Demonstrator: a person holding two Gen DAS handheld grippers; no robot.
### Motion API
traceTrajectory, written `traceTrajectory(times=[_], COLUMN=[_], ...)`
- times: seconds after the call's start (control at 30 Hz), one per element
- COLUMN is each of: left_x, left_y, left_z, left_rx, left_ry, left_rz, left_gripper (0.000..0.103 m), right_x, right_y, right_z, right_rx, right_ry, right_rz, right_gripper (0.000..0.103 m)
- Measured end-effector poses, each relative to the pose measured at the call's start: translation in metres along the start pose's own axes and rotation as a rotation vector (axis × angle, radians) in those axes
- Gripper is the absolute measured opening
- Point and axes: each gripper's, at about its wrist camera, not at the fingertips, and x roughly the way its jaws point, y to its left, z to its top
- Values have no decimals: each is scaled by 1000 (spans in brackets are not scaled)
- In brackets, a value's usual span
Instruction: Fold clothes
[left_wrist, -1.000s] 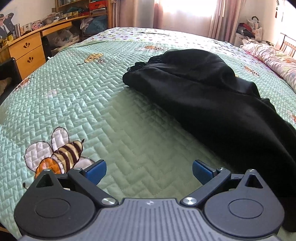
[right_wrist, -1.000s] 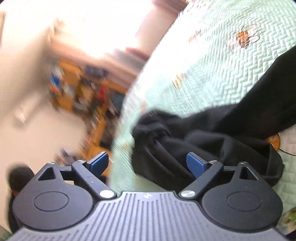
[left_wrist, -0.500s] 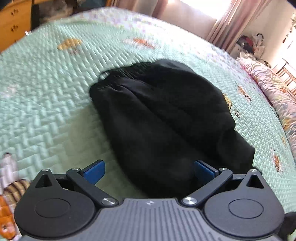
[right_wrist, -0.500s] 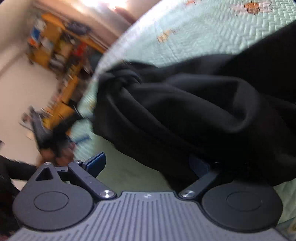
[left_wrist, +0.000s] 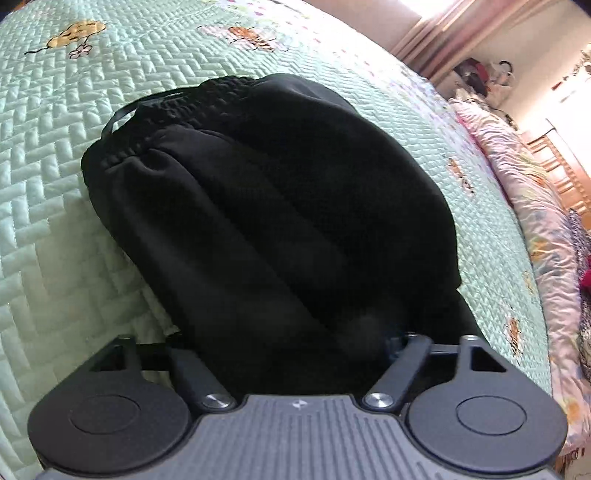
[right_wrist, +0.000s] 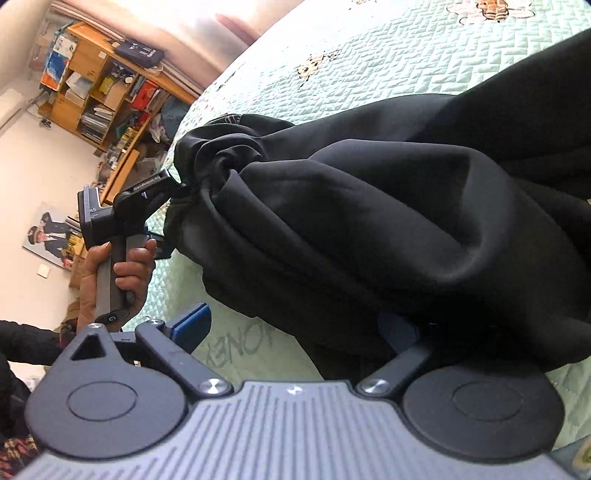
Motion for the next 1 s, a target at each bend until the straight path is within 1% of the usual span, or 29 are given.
traceTrajectory(times=[0.03, 0.13, 0.2, 0.3, 0.33, 0.4, 0.43, 0.5, 0.53, 0.6, 0.63, 0.7, 0.77, 0.83, 0.93, 1.0], left_x=[-1, -6, -8, -5, -5, -7, -11, -23, -32, -55, -71, -99, -128, -148, -159, -148], left_y=[0, 0, -1, -3, -4, -11, -20, -44, -56, -75, -81, -87, -84, -79, -61, -42], left_z=[-1, -5, -7, -8, -8, -11, -15, -25, -34, -53, -66, -88, -112, -132, -159, -161], left_rx=[11, 35, 39, 24, 19, 30, 66, 178, 233, 321, 361, 398, 410, 404, 392, 349], left_ry=[-8, -31, -42, -45, -48, -79, -111, -183, -235, -354, -424, -515, -572, -596, -587, -491], left_rz=[-6, -24, -31, -34, -34, -15, 15, 97, 140, 191, 206, 213, 209, 201, 226, 263], left_gripper=[65, 55, 52, 50, 42, 28, 24, 20, 17, 15, 15, 15, 15, 15, 16, 18], right_x=[0, -1, -1, -2, -2, -3, -3, -2, -2, -2, -3, -4, -5, -6, -6, -5], right_y=[1, 1, 1, 0, 0, -2, -2, -3, -2, -1, 0, 2, 3, 6, 13, 20], right_z=[-1, -3, -5, -5, -6, -6, -6, -7, -7, -7, -8, -9, -10, -11, -14, -17], right_rx=[-4, -5, -4, -7, -5, -2, 0, 1, -3, -14, -21, -33, -40, -49, -75, -95], right_ry=[-3, -11, -14, -15, -16, -20, -22, -26, -27, -27, -27, -25, -24, -23, -17, -11], right_rz=[-4, -8, -9, -3, 1, 9, 10, 12, 9, -1, -8, -25, -45, -66, -105, -135], right_gripper=[97, 97, 97, 97, 97, 97, 97, 97, 97, 97, 97, 97, 97, 97, 97, 97])
